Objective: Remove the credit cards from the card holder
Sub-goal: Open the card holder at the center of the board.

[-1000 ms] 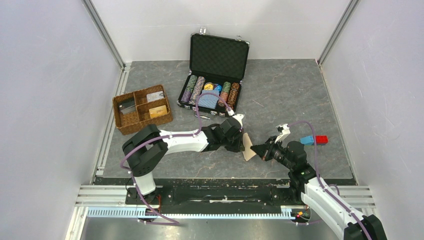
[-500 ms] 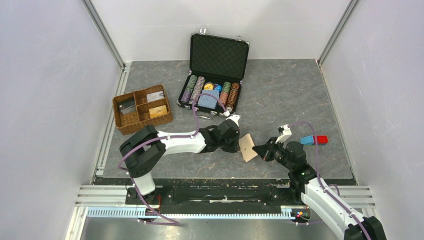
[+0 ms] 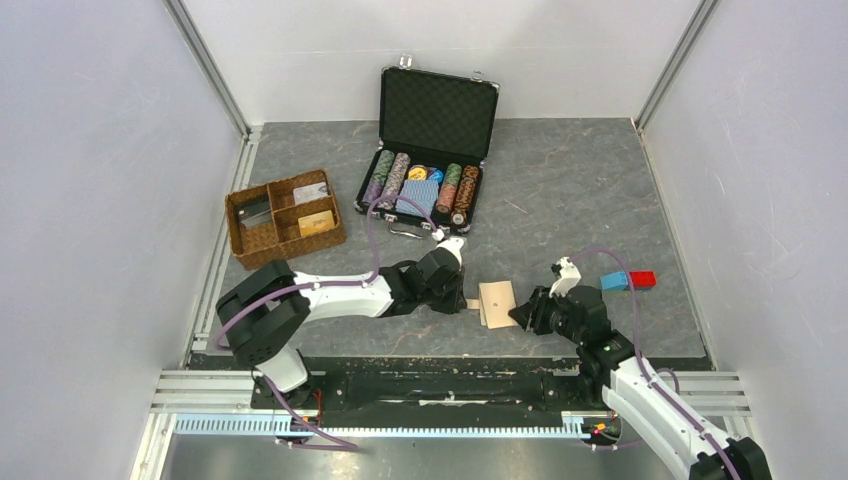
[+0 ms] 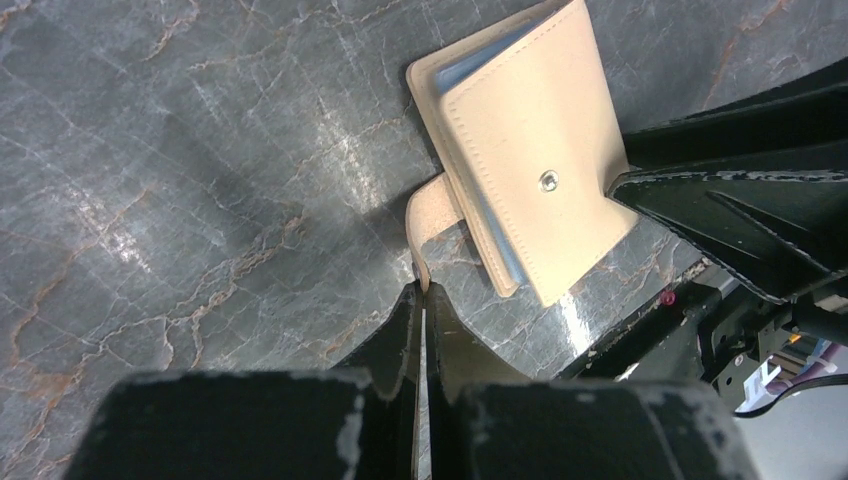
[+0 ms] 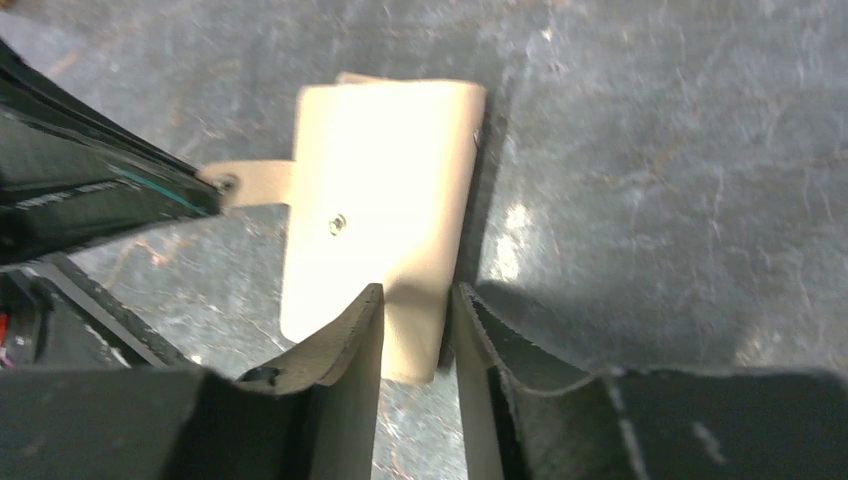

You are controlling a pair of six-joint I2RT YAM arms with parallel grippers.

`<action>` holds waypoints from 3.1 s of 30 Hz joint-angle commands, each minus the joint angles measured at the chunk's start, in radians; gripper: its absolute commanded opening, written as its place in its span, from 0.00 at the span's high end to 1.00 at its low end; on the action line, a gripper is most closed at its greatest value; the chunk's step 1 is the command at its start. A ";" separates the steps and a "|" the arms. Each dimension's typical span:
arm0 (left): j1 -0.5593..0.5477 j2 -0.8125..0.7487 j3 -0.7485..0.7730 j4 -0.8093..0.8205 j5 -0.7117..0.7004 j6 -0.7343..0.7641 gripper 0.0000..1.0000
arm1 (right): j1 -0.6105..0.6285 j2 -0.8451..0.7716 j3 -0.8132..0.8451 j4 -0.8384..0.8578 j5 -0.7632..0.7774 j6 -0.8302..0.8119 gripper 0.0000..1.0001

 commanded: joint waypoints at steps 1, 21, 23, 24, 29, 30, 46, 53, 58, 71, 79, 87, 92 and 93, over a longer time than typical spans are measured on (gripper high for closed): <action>0.005 -0.087 -0.066 0.112 0.011 -0.037 0.98 | 0.005 -0.017 0.058 -0.168 0.043 -0.082 0.62; 0.004 -0.262 -0.295 0.292 0.050 -0.123 0.98 | 0.118 0.029 0.220 -0.242 0.150 -0.055 0.51; 0.005 -0.281 -0.310 0.292 0.039 -0.121 0.98 | 0.154 0.061 0.238 -0.243 0.168 -0.053 0.50; 0.004 -0.289 -0.318 0.292 0.038 -0.121 0.98 | 0.181 0.074 0.247 -0.240 0.185 -0.048 0.50; 0.004 -0.309 -0.330 0.282 0.036 -0.121 0.98 | 0.345 0.138 0.290 -0.210 0.314 -0.021 0.41; 0.005 -0.313 -0.330 0.282 0.038 -0.123 0.98 | 0.377 0.154 0.302 -0.205 0.345 -0.022 0.38; 0.004 -0.332 -0.340 0.283 0.040 -0.135 0.98 | 0.701 0.437 0.391 -0.109 0.668 -0.078 0.19; 0.005 -0.328 -0.344 0.289 0.044 -0.140 0.98 | 0.753 0.512 0.398 -0.062 0.703 -0.066 0.18; 0.004 -0.333 -0.345 0.289 0.044 -0.140 0.98 | 0.794 0.573 0.433 -0.083 0.765 -0.062 0.18; 0.005 -0.366 -0.363 0.244 0.022 -0.134 0.98 | 0.815 0.553 0.464 -0.172 0.901 -0.032 0.37; 0.004 -0.373 -0.363 0.243 0.022 -0.134 0.98 | 0.816 0.557 0.451 -0.096 0.774 -0.055 0.28; 0.004 -0.366 -0.362 0.244 0.029 -0.135 0.98 | 0.817 0.612 0.443 -0.061 0.790 -0.078 0.22; 0.004 -0.373 -0.370 0.243 0.026 -0.136 0.98 | 0.817 0.652 0.443 -0.072 0.845 -0.079 0.22; 0.004 -0.372 -0.371 0.241 0.025 -0.137 0.98 | 0.817 0.656 0.440 -0.073 0.853 -0.077 0.22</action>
